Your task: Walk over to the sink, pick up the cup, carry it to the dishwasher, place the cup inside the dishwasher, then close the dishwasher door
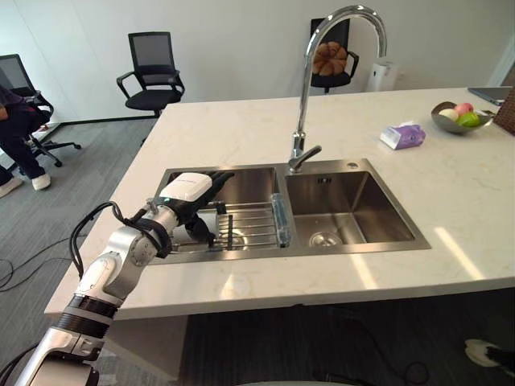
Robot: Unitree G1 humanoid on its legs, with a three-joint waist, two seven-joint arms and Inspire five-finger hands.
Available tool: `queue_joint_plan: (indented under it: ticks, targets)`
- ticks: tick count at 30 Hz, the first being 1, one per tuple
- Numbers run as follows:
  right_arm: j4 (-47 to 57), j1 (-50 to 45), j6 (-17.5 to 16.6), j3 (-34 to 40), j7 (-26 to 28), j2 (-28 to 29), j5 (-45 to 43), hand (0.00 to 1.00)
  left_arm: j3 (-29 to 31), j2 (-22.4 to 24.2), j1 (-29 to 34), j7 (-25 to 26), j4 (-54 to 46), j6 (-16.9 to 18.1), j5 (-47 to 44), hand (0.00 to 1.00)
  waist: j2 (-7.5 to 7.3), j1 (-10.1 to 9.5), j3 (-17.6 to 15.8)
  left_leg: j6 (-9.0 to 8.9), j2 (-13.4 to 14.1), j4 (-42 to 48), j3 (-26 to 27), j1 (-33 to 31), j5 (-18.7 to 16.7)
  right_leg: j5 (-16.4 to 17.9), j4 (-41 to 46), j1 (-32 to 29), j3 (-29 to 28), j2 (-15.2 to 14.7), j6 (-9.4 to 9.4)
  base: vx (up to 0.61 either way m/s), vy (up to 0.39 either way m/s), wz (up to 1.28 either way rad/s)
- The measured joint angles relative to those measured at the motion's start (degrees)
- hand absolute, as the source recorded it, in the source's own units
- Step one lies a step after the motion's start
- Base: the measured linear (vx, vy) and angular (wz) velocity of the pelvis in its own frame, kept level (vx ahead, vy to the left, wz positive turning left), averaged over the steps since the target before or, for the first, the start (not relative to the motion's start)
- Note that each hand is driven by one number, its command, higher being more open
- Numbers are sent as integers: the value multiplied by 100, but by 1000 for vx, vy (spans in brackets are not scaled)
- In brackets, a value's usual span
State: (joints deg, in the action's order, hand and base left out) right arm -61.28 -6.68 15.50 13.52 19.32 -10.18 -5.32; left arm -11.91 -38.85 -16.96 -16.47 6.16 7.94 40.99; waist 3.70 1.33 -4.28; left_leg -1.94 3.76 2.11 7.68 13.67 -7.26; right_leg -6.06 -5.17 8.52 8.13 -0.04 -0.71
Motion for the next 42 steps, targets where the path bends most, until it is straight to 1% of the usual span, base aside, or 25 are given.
queue_joint_plan:
  ticks: [4,8,9,11,13,16,18,21,23,30,34,39,40,42]
  targets:
    - [39,6,2,-7,-7,11,40,100,-88,113,136,4,157,-110,199,100,-6,50,-24,21,-9,-40,2,85,13,4,2,54,2,-3,1,15,24,0]
    - [45,48,15,-42,-17,14,49,100,-90,188,140,78,243,-260,301,100,-23,105,-59,22,-31,-76,5,142,13,12,24,95,3,-20,-11,9,42,-1]
    - [47,68,20,-45,-18,19,49,100,-92,199,139,139,318,-336,307,100,-29,120,-109,22,-33,-86,15,196,12,16,23,141,-1,-22,-16,-35,22,-3]
    - [54,67,22,-46,-21,30,49,100,-101,233,140,160,354,-470,355,100,-46,121,-120,23,-36,-90,25,203,12,16,21,142,-8,-23,-16,-43,17,-2]
    - [97,51,50,-48,-28,35,49,100,-184,243,139,290,377,-616,419,100,-52,119,-123,21,-34,-88,25,204,11,16,0,147,-17,-25,-16,-41,8,1]
    - [101,49,57,-53,-29,34,49,100,-219,318,139,510,539,-661,419,100,-53,125,-124,19,-26,-88,31,207,10,16,-1,147,-25,-17,-16,-25,4,0]
    - [109,48,65,-56,-28,36,49,100,-219,397,139,532,594,-765,478,100,-55,126,-125,19,-21,-88,38,209,10,16,-1,147,-32,-12,-16,0,0,0]
    - [115,50,76,-60,-28,37,49,100,-220,439,139,537,631,-834,701,100,-57,134,-126,19,-18,-95,56,223,10,16,0,148,-45,-7,-16,-6,5,-1]
    - [139,53,117,-61,-21,42,54,100,-220,463,126,619,832,-899,874,100,-57,168,-127,20,-18,-111,70,256,10,17,0,167,-59,-4,-16,-10,8,-2]
    - [241,53,139,-169,24,48,99,100,-250,489,-82,634,1441,-1113,1097,100,-88,277,-139,3,-16,-128,94,292,0,19,-2,192,-91,3,-18,-31,7,-1]
    - [267,49,151,-176,49,50,99,100,-260,489,-172,606,1724,-1262,1199,100,-94,284,-143,2,3,-132,121,294,-1,20,-2,175,-121,26,-14,-15,2,-3]
    - [347,28,176,-255,57,41,99,100,-318,488,-327,544,2140,-1257,1295,100,-94,302,-143,-6,9,-143,174,301,-6,21,-2,152,-167,40,-13,-17,6,-6]
    - [351,27,176,-261,58,43,99,100,-318,485,-332,528,2181,-1262,1307,0,-95,313,-143,-8,12,-149,189,303,-8,21,-2,148,-177,44,-13,-23,3,-4]
    - [351,26,176,-261,59,43,99,100,-318,481,-348,484,2188,-1261,1321,0,-96,312,-143,-15,14,-153,199,307,-12,22,-2,147,-181,46,-13,-12,1,-2]
